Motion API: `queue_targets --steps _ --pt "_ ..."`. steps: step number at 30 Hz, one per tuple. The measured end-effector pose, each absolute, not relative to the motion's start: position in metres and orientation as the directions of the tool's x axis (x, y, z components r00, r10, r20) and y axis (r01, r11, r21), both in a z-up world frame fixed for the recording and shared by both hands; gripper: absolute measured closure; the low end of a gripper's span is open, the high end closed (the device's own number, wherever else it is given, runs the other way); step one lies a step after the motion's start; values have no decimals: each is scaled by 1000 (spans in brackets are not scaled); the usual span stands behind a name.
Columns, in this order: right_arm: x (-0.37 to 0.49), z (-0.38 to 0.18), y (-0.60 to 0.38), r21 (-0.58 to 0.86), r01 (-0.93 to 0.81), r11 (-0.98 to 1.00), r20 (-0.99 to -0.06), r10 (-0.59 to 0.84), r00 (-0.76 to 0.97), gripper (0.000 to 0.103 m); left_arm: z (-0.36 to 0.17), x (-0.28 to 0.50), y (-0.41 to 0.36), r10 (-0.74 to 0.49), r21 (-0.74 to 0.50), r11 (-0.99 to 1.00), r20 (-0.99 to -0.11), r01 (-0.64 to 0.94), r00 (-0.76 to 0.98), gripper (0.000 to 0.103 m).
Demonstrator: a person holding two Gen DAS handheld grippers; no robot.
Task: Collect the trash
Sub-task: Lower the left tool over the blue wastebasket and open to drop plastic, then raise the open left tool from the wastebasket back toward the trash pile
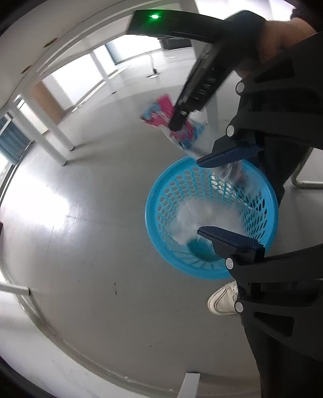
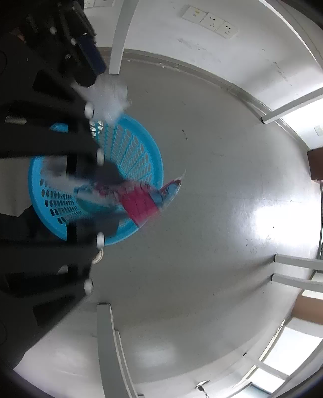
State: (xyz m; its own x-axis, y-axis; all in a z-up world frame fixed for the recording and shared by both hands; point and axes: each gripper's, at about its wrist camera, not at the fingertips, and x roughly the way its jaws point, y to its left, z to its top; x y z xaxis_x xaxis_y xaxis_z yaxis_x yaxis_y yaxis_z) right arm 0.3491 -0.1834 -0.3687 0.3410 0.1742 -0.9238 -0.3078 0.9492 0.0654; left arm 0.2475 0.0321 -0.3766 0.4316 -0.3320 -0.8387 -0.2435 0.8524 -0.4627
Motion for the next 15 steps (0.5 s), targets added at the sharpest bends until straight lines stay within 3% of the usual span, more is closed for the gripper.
queue_targets --steps 12,15 --pt "326 -364 -195 140 -298 944 -934 226 276 64 -350 230 36 -236 -383 881 -864 -278 445 55" --pt "315 -353 -195 152 -313 938 -929 243 278 59 -343 224 32 -222 -370 888 -864 -273 452 54"
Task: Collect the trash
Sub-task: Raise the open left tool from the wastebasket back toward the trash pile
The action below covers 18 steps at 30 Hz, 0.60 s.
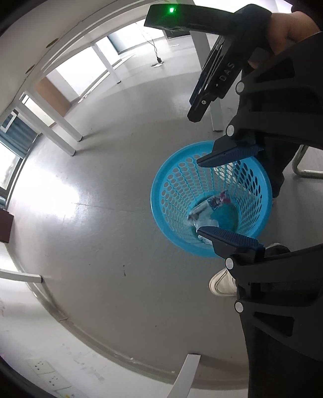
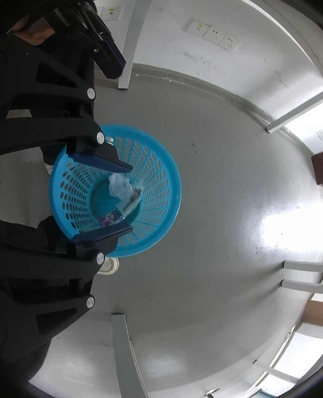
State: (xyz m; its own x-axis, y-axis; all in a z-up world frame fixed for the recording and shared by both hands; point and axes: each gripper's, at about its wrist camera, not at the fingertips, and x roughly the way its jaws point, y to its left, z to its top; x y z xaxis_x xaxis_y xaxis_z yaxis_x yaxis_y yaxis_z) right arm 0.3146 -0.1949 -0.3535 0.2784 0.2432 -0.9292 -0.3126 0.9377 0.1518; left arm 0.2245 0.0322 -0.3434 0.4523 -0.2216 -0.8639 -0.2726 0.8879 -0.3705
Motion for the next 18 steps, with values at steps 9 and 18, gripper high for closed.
queue_targets --steps 9,18 --pt "273 -321 -201 181 -356 917 -914 291 283 51 -309 197 20 -140 -281 933 -858 -225 494 46" --pt "220 -274 -222 219 -393 893 -873 360 330 41 -270 156 4 -82 -196 967 -843 -162 532 40"
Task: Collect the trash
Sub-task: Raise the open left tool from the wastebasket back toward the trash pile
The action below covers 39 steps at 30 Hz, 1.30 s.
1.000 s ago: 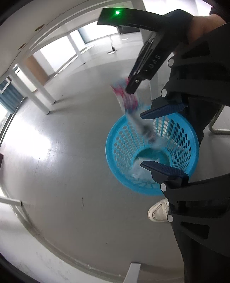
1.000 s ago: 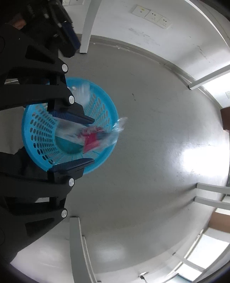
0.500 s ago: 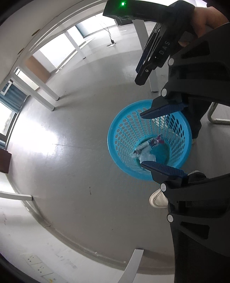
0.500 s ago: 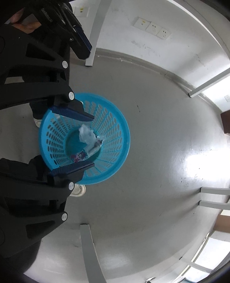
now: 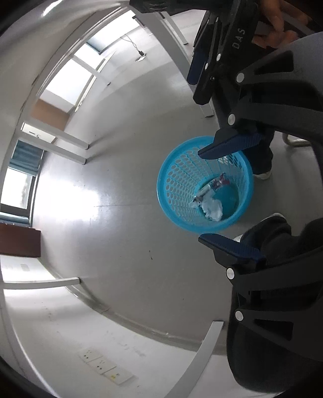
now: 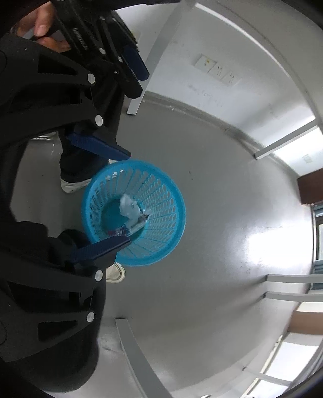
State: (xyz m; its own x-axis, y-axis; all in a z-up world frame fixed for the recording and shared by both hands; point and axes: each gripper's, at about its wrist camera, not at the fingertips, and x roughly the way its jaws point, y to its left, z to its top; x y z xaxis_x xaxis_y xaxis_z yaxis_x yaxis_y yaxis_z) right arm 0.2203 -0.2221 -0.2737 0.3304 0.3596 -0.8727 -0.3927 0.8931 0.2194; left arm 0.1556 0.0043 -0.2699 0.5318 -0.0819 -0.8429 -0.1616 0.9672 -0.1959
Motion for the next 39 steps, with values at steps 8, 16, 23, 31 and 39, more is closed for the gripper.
queue_targets --steps 8,16,23,31,39 --pt "190 -239 -238 224 -414 882 -845 387 369 38 -219 111 3 -54 -190 970 -777 -152 627 28" --pt "153 -183 -256 209 -460 863 -775 433 460 33 -170 73 4 -51 -192 974 -706 -123 706 22" --pt "118 -137 -279 185 -458 870 -697 444 562 27 -127 45 -12 -24 -131 989 -606 -70 795 14" --pt "105 -89 -297 193 -475 858 -616 483 622 15 -81 31 -24 -57 -126 992 -534 -13 843 6" --pt "107 -38 -298 196 -490 849 -525 513 679 9 -44 22 -19 -59 -127 992 -461 0 885 6"
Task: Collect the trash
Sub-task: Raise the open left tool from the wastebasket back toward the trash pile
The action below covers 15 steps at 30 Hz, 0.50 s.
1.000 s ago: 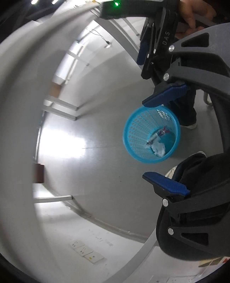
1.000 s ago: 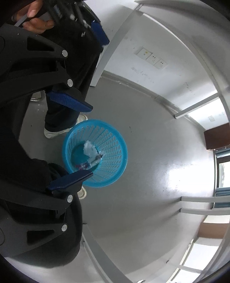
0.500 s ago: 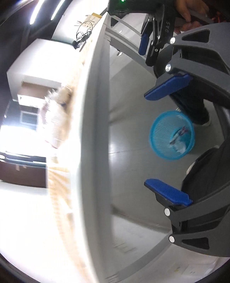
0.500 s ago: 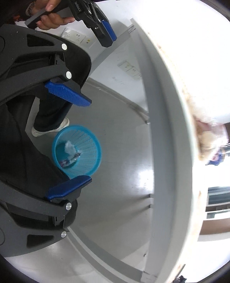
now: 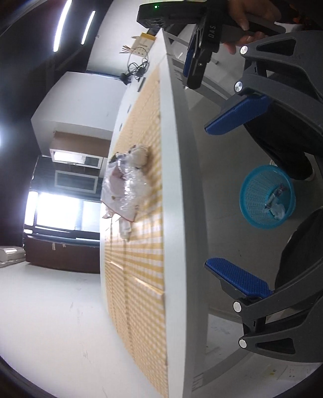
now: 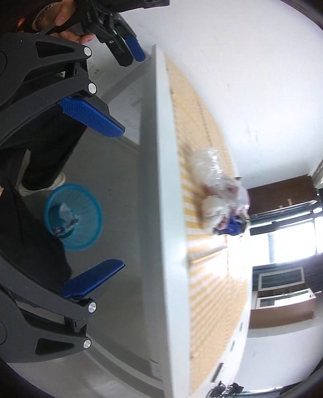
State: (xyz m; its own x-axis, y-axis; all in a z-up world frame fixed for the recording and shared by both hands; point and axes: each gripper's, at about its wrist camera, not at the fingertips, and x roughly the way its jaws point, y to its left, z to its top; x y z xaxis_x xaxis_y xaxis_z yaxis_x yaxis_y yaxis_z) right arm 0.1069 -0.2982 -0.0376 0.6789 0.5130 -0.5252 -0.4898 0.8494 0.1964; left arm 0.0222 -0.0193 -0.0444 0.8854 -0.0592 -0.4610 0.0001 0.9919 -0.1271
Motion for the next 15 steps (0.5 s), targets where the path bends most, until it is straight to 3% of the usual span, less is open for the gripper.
queue_targets --steps 15 --pt "168 -4 -287 197 -504 841 -490 530 692 9 -22 68 -2 -117 -134 989 -484 59 867 6"
